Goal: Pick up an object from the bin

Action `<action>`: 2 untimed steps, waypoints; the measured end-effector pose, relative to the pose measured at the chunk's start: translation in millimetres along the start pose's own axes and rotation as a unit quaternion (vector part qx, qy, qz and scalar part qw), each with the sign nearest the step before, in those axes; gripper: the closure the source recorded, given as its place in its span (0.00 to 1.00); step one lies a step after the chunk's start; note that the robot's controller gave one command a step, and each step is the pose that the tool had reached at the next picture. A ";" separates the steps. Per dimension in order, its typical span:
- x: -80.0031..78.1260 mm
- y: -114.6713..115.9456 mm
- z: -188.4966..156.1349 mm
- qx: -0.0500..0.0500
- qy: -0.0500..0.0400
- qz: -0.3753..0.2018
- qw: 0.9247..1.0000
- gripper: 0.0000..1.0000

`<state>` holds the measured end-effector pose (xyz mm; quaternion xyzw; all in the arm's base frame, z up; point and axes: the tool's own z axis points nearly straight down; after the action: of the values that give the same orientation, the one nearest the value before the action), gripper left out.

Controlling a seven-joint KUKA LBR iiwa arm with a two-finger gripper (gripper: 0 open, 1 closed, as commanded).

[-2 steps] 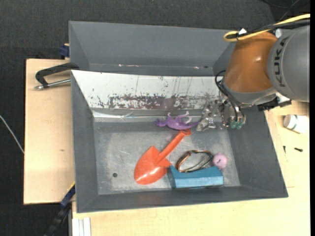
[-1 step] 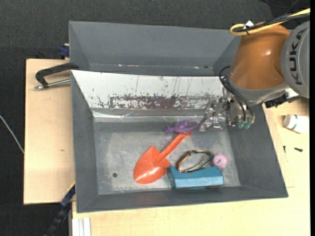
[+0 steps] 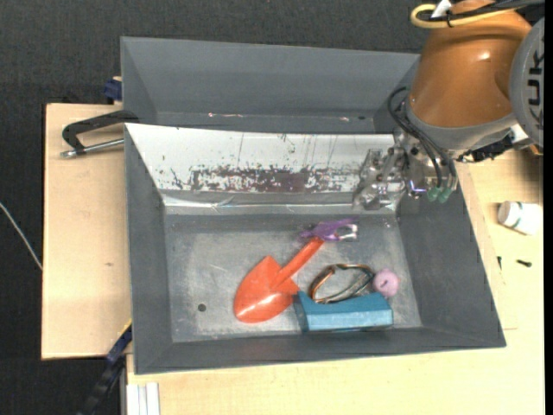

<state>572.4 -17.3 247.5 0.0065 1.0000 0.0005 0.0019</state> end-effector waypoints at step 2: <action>-8.4 5.1 37.0 0.000 -0.005 0.004 1.000 1.00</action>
Offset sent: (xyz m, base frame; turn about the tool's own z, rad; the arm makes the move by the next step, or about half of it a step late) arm 0.0265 0.0153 -0.0669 0.0162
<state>581.0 -12.3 210.5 0.0103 0.9999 0.0001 0.0072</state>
